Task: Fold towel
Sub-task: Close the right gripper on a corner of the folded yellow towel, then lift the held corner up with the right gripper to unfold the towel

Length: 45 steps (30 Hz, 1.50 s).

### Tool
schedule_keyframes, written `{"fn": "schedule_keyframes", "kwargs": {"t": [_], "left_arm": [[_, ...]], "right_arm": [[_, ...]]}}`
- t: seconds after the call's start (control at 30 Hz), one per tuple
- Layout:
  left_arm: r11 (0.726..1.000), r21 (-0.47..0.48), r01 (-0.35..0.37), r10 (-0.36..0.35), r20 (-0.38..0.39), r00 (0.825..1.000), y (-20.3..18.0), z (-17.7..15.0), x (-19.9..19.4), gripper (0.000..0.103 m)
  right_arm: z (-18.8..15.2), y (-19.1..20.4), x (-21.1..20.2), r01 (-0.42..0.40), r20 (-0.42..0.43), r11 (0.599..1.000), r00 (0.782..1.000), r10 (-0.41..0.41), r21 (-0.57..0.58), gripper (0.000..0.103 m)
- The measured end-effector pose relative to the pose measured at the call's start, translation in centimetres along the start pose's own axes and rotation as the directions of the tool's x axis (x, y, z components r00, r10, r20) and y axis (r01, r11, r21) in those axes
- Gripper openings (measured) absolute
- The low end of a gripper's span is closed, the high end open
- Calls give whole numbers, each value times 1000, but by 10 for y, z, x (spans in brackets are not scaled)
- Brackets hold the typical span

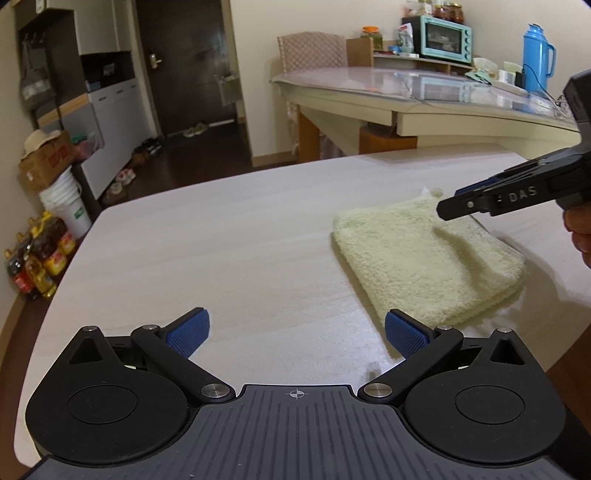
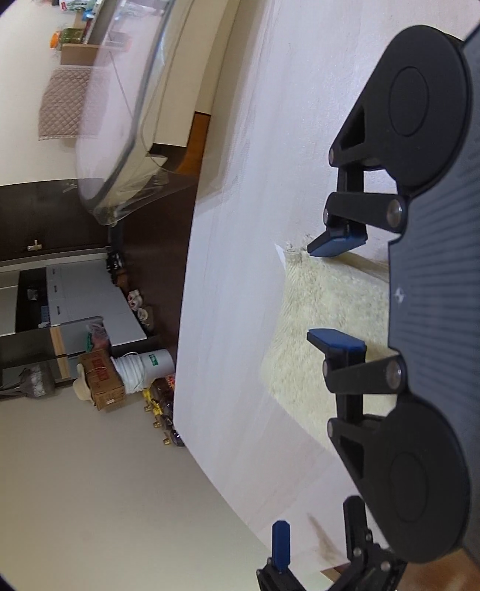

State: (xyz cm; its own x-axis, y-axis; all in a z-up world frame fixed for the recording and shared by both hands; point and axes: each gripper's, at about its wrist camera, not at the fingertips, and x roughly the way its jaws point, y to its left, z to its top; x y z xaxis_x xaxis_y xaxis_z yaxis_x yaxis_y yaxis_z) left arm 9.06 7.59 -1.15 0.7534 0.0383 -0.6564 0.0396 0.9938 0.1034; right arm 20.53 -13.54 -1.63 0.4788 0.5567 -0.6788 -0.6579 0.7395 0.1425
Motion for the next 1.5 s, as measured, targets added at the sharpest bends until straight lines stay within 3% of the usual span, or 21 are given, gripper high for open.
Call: {"fn": "schedule_keyframes", "kwargs": {"t": [0.13, 0.27, 0.53, 0.6, 0.67, 0.77, 0.83, 0.87, 1.0, 1.13, 1.2, 1.23, 1.27, 1.3, 1.4, 1.5], "left_arm": [[1000, 2, 8, -8, 11, 1000, 2, 0, 2, 103], [1000, 3, 13, -14, 16, 1000, 4, 0, 2, 103], [1000, 23, 17, -17, 17, 1000, 4, -2, 3, 103], [999, 28, 25, -26, 24, 999, 5, -2, 1, 103], [998, 41, 55, -56, 34, 998, 7, -1, -1, 103], [983, 102, 155, -162, 66, 985, 13, 0, -10, 103], [956, 203, 213, -235, 96, 967, 13, 1, -19, 103], [928, 297, 225, -269, 116, 956, 12, 1, -25, 103], [826, 544, 149, -272, 152, 950, 6, 3, -30, 103], [744, 650, 156, -325, 147, 934, 3, 6, -28, 103], [676, 724, 139, -352, 152, 923, 0, 2, -28, 103], [656, 743, 134, -357, 149, 922, -1, 1, -27, 103], [610, 782, 126, -369, 139, 919, -4, -3, -27, 102], [578, 806, 127, -379, 128, 917, -5, -5, -26, 97], [501, 855, 131, -381, 82, 921, -8, -11, -22, 58], [423, 899, 113, -371, 58, 927, -10, -18, -18, 53]], "right_arm": [[-2, -1, 5, -1, -5, 1000, 1000, 1, 1, 44], [-1, 2, 1, 16, 14, 1000, 1000, -16, -24, 19], [-2, 5, -6, 8, 23, 999, 1000, -7, -39, 3], [-1, 6, -12, -7, 56, 999, 998, 10, -43, 3], [0, 13, -21, -38, 88, 998, 995, 43, -59, 3], [1, 34, -36, -118, 122, 985, 983, 134, -125, 3], [-1, 46, -42, -169, 113, 972, 976, 188, -160, 3], [-2, 54, -45, -195, 105, 964, 971, 217, -183, 3], [-6, 76, -48, -263, 67, 936, 956, 285, -234, 3], [-7, 98, -51, -339, 32, 905, 933, 359, -259, 3], [-6, 104, -51, -371, 14, 892, 922, 387, -260, 3], [-5, 105, -51, -383, 9, 887, 917, 399, -258, 3], [-4, 107, -51, -402, 0, 879, 909, 416, -257, 3], [-2, 110, -51, -424, -11, 868, 900, 436, -258, 3], [2, 112, -50, -454, -27, 855, 886, 463, -251, 3], [6, 114, -45, -474, -47, 846, 877, 478, -243, 3]]}}
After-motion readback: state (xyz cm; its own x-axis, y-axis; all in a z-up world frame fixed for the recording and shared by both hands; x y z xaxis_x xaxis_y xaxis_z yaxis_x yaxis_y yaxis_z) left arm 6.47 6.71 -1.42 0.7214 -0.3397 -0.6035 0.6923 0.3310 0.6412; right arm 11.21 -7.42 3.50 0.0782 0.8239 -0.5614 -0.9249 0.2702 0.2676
